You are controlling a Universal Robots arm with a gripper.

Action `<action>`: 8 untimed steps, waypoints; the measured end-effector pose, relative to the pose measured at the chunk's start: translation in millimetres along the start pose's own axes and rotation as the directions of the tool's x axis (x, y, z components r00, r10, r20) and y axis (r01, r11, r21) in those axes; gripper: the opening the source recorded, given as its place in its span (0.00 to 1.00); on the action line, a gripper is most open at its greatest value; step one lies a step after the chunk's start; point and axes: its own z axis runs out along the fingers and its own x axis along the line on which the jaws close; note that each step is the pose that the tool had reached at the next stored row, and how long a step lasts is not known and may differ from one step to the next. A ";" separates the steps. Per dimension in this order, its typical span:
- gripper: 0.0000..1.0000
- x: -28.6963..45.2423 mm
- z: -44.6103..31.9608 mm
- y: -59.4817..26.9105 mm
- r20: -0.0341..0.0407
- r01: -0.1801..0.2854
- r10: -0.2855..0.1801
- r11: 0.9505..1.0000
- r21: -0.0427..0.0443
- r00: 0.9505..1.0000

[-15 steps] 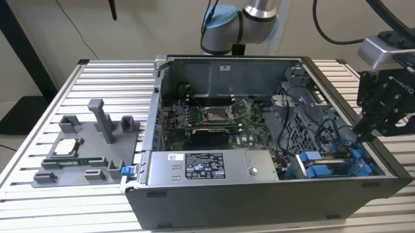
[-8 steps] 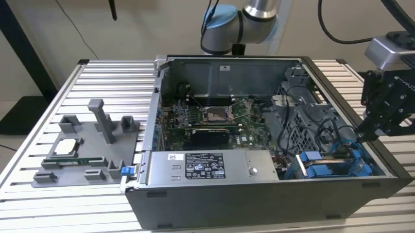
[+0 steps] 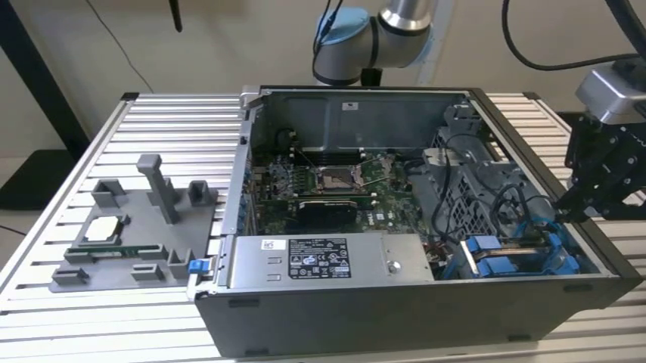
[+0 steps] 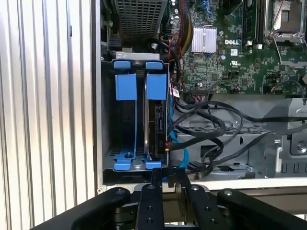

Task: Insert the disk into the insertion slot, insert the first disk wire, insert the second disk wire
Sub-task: 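Insert the second disk wire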

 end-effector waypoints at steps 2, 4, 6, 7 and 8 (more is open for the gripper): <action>1.00 2.9 0.9 -0.3 0.018 0.000 0.000 1.000 0.000 1.000; 1.00 4.1 1.7 -0.9 0.042 0.000 0.000 1.000 -0.001 0.999; 1.00 4.5 2.4 -1.6 0.075 -0.001 0.001 1.000 -0.002 0.997; 1.00 4.9 2.9 -1.9 0.087 -0.001 0.001 1.000 -0.002 0.996; 1.00 5.8 3.7 -2.3 0.094 -0.001 0.001 1.000 -0.002 0.996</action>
